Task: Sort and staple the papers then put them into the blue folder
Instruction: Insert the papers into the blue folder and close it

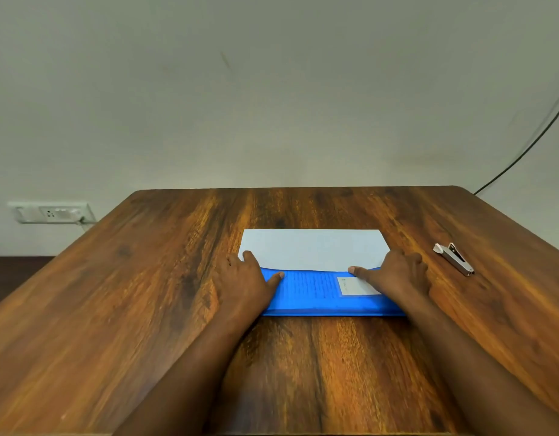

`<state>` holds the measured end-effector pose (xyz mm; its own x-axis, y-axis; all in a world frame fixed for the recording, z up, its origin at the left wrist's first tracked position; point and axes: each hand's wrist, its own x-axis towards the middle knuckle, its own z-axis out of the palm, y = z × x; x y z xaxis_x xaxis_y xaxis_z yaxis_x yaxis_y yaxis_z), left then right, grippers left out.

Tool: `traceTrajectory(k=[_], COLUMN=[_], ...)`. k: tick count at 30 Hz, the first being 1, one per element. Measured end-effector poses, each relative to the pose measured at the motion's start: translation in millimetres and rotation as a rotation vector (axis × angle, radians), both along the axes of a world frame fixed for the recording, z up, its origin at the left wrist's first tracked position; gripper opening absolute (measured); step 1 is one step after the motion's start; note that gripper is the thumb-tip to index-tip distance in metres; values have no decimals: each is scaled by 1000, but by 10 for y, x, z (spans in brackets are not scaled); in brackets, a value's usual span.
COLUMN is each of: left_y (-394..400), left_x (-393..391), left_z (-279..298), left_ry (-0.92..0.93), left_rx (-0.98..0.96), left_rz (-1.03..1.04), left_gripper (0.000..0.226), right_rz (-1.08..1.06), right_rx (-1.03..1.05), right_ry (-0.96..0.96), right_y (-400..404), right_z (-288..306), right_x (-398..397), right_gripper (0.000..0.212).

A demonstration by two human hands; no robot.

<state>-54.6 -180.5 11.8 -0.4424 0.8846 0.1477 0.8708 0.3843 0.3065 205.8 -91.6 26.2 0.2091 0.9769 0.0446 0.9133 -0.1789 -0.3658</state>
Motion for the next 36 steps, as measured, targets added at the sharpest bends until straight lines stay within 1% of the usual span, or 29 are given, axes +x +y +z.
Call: traceTrajectory(k=[3, 6, 8, 9, 11, 12, 13, 17, 20, 21, 23, 26, 28, 33, 36], left_y=[-24, -46, -32, -20, -34, -40, -12, 301, 646, 803, 1106, 1599, 1871, 2475, 2610], left_x=[-43, -91, -141, -172, -194, -198, -214, -311, -438, -487, -557, -649, -707, -876, -926], left_z=[25, 23, 4, 3, 92, 149, 197, 308, 356, 342, 317, 217, 117, -78, -127], left_ry=[-87, -224, -268, -290, -324, -321, -313, -312, -273, -253, -225, -197, -188, -184, -77], left_rx=[61, 100, 156, 177, 181, 181, 200, 215, 229, 231, 232, 225, 211, 239, 133], left_rz=[58, 124, 125, 123, 116, 107, 98, 115, 118, 112, 104, 75, 71, 10, 33], left_gripper=[100, 99, 105, 103, 85, 77, 74, 81, 83, 82, 79, 71, 68, 64, 71], right_rz=[-14, -22, -11, -5, 9, 17, 20, 31, 64, 73, 68, 40, 33, 5, 0], right_rx=[25, 47, 70, 77, 84, 85, 85, 105, 99, 95, 97, 102, 118, 105, 116], right_ry=[64, 104, 137, 145, 154, 158, 163, 148, 130, 125, 104, 34, -25, -100, -144], right_y=[-55, -120, -152, -162, -149, -136, -91, 224, 633, 807, 1209, 1872, 2076, 2405, 2462], right_z=[40, 37, 17, 14, 22, 32, 40, 138, 181, 165, 49, -249, -273, -292, -284], right_x=[-25, -49, -70, -90, -139, -159, -184, -297, -424, -470, -529, -574, -603, -694, -765], right_gripper=[98, 95, 94, 94, 92, 91, 90, 84, 80, 82, 92, 101, 106, 103, 101])
